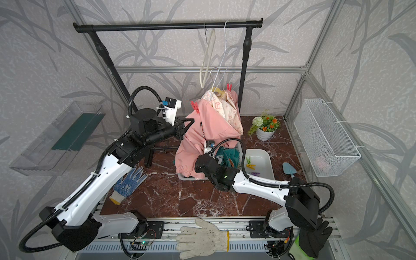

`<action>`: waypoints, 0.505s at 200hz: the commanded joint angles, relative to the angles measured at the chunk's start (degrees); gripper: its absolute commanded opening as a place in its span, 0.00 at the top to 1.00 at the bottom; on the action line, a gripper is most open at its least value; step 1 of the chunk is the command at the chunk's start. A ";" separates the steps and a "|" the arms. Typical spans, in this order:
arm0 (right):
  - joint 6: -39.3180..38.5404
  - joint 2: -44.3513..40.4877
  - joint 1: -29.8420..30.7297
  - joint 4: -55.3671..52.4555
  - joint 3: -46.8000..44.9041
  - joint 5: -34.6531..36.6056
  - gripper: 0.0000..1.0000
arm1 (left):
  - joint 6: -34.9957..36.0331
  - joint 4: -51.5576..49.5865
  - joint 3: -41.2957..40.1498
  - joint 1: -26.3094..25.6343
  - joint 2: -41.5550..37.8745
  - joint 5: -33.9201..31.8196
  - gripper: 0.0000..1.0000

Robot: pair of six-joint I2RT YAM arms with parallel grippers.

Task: Remove the clothespins securing jackets to the hanger
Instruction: Adjust the jacket in the basket.

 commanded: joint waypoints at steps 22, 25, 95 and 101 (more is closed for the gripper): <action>2.81 1.48 -3.32 -6.11 -4.29 7.18 0.96 | -0.80 15.66 -5.33 -0.17 -6.32 4.02 1.00; 2.94 1.52 -3.56 -6.02 -4.68 6.85 0.96 | -0.70 16.13 -6.03 -0.17 -6.66 3.95 1.00; 3.81 4.29 -4.32 -5.36 -7.01 1.85 0.90 | 0.44 22.51 -22.82 -1.11 -11.16 -0.30 1.00; 4.03 4.34 -4.31 -5.42 -7.09 1.40 0.90 | 0.61 23.04 -23.78 -1.31 -11.39 -0.97 1.00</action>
